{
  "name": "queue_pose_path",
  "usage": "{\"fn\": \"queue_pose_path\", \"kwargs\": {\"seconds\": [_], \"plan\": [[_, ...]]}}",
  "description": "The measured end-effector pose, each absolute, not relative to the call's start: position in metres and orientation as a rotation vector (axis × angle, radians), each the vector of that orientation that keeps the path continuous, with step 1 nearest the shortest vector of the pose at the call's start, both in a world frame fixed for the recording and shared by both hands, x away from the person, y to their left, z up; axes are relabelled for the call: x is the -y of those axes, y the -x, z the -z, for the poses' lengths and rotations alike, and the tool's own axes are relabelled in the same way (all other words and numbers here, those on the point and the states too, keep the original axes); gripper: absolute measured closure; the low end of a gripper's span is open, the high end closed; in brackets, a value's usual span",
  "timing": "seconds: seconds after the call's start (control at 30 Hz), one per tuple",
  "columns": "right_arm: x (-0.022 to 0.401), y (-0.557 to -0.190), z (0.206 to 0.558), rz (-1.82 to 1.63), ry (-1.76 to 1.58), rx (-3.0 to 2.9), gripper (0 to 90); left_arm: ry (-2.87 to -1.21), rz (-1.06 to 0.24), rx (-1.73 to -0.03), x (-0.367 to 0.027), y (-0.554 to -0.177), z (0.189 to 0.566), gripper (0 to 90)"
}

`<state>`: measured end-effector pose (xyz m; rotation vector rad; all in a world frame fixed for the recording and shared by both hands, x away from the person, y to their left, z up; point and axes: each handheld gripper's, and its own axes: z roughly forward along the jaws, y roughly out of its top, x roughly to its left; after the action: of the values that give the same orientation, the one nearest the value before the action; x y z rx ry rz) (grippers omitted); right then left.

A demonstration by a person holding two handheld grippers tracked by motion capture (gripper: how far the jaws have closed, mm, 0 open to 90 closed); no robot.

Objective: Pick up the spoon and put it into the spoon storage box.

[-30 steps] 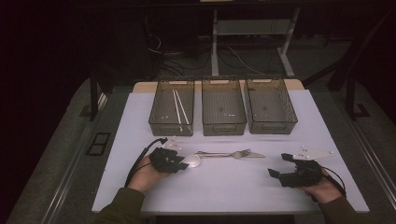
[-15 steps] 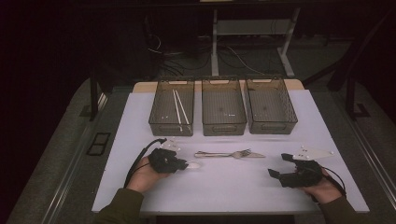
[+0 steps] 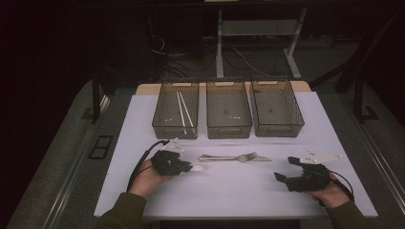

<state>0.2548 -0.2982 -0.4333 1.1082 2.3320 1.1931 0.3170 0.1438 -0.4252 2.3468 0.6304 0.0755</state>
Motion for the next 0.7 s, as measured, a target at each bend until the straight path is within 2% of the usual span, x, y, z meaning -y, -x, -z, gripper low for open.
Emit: {"fn": "queue_pose_path", "kwargs": {"seconds": [0.33,0.4,0.7], "plan": [[0.296,-0.255,0.433,-1.197,-1.085,-2.325,17.8,-2.319,-0.105,-0.615,-0.144,-0.318,0.414,82.3],[0.295,-0.256,0.433,-1.229,-1.079,-2.32,13.7,-2.31,-0.107,-0.621,-0.143,-0.318,0.413,82.3],[0.287,-0.256,0.434,-1.282,-1.062,-2.3,11.2,-2.284,-0.122,-0.622,-0.144,-0.324,0.404,82.3]]}}
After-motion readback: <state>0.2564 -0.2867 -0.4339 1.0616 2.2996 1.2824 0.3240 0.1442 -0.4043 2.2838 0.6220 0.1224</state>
